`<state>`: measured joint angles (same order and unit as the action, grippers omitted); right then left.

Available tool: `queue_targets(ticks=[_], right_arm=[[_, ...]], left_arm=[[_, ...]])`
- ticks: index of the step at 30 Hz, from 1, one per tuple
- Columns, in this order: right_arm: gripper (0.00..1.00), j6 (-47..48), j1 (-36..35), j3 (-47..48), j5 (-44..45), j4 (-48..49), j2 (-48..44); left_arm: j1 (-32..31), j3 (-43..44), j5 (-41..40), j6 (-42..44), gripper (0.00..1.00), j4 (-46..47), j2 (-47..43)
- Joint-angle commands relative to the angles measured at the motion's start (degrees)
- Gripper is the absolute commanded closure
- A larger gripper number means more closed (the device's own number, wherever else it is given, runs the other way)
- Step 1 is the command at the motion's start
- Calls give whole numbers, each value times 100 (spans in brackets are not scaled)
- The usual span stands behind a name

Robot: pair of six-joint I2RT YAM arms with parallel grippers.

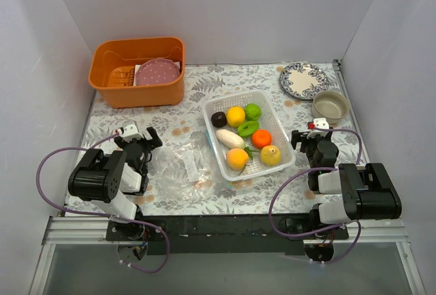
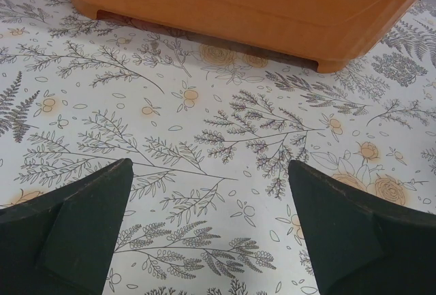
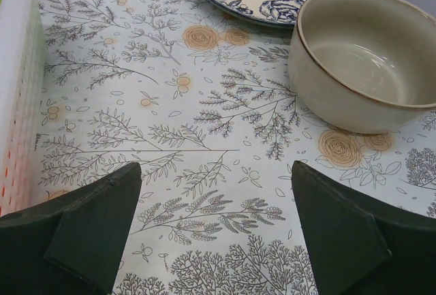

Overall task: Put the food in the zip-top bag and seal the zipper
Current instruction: Adjust the bin at the center of the board.

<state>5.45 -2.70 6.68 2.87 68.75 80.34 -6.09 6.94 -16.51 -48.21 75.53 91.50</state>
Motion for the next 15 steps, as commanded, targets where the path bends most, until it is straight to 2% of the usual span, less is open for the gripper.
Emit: queue_targets(ticks=[1,4,6,7,9,10,11,12,13,15], right_arm=[[2,70,-20,106,3,183,-18],[2,70,-20,114,11,183,-9],[2,61,-11,149,11,148,-18],[2,61,-20,132,3,121,-53],[2,53,-20,376,125,-543,-429],[2,-104,-29,587,387,-1173,-588],[2,-471,-20,902,903,-2485,-746],[2,-849,-20,1401,1030,-3133,-756],[2,-923,-29,1572,1066,-3557,-730],[2,-994,-46,1522,821,-3772,-712]], left_arm=[[2,71,-71,39,2,393,-54],[2,71,-71,57,2,349,-54],[204,124,227,-127,2,112,-132],[196,80,88,-58,2,312,-185],[204,218,427,-13,2,-79,-614],[196,481,551,39,2,-1135,-808],[196,762,657,109,2,-1781,-1140],[204,1078,937,49,2,-2561,-1283],[196,1751,861,-309,2,-3935,-1362],[196,2082,449,-906,2,-4587,-1363]])
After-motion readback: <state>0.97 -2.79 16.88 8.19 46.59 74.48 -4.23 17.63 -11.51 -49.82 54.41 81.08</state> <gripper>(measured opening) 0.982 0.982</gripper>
